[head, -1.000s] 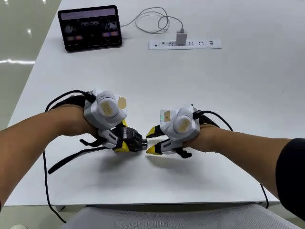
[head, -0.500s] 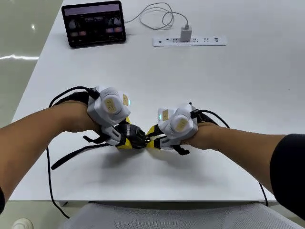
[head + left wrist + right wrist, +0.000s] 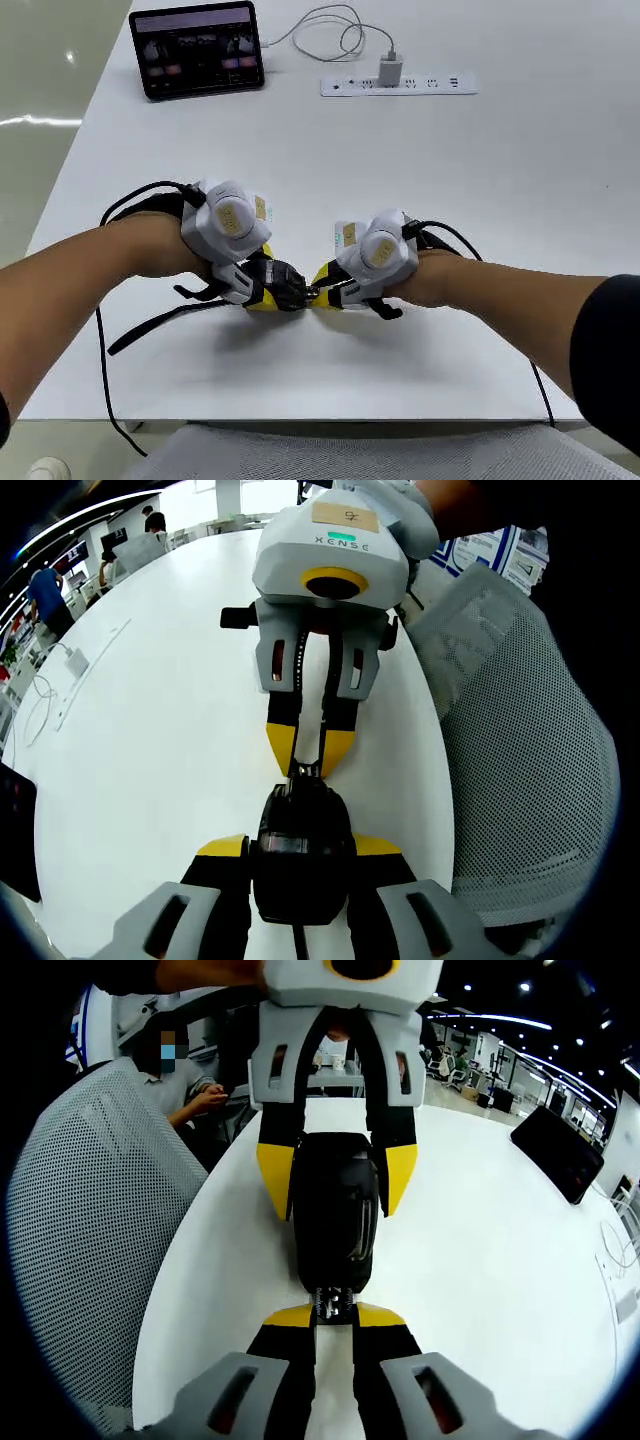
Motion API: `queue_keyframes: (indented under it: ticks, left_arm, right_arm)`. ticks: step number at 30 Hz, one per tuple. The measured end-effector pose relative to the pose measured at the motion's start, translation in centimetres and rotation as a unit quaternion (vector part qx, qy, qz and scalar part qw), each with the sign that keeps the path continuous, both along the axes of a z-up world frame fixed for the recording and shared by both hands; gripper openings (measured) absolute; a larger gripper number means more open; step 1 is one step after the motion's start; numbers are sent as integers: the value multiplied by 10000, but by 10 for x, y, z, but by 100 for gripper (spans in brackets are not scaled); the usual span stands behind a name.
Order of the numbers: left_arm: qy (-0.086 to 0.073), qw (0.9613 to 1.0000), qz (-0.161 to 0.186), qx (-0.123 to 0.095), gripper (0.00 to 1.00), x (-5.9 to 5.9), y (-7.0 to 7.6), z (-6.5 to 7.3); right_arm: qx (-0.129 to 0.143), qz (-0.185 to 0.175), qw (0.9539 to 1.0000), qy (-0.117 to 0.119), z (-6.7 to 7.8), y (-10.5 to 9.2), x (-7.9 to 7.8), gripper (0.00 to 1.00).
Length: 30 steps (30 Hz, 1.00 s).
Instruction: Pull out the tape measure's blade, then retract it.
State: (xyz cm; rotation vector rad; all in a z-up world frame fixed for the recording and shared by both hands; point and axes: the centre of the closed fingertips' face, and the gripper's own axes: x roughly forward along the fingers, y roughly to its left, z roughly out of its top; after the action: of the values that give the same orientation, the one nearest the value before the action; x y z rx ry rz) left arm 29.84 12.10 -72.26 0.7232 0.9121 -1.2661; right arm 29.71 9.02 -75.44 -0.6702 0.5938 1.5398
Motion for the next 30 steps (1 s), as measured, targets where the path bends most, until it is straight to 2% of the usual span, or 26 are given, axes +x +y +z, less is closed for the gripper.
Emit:
queue_keyframes:
  ticks: [5,8,14,16,18,20,21,23,25,30]
  left_arm:
    - [-7,10000,25,-13,33,0,0,0]
    - [-8,10000,36,-17,33,1,0,0]
    - [-12,10000,18,-14,33,1,0,-1]
    - [-16,10000,23,-16,33,1,0,-1]
    - [-23,10000,23,-13,33,1,0,-1]
    - [-20,10000,29,-17,33,2,0,-1]
    - [-25,10000,23,-20,33,2,1,-1]
    - [-17,10000,19,-19,33,2,1,-2]
    - [-14,10000,15,-21,33,2,1,-1]
    - [-24,10000,2,-17,33,2,1,-1]
  right_arm:
    - [-22,13,10000,-23,0,-3,0,9]
    - [-53,92,9997,-218,-1,-2,1,11]
    - [-88,-4,9999,-109,-1,-1,1,12]
    - [-50,-87,9999,12,0,4,1,14]
    - [-70,-6,9999,-156,0,11,2,15]
    - [-172,73,9998,-118,-4,13,-2,13]
    - [-285,242,9987,-359,-6,12,1,13]
    - [-220,89,9996,-177,-4,11,0,12]
    - [-211,142,9995,-201,-3,9,0,11]
    - [-281,43,9996,2,-3,8,0,10]
